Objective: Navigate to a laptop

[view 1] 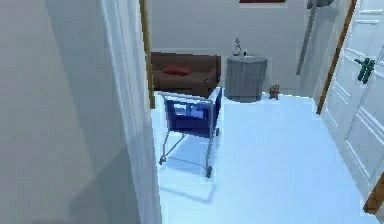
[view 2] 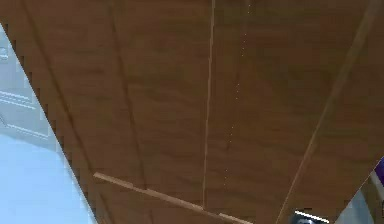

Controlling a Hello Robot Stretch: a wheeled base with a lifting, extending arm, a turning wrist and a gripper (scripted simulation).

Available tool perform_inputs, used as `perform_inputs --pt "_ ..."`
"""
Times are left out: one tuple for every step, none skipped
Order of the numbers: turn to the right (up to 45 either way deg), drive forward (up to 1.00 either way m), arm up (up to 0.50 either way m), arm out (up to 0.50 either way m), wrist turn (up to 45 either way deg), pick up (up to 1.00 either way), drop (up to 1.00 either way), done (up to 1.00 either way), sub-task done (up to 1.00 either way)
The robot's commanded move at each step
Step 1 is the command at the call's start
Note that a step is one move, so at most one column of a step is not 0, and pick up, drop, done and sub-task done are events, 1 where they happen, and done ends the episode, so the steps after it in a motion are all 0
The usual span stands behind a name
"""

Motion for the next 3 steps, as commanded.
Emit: perform_inputs --pt "15.0 0.0 0.0 0.0 0.0 0.0 0.0 0.0 0.0" --pt "0.0 0.7 0.0 0.0 0.0 0.0 0.0 0.0 0.0" --pt "-39.0 0.0 0.0 0.0 0.0 0.0 0.0 0.0 0.0"
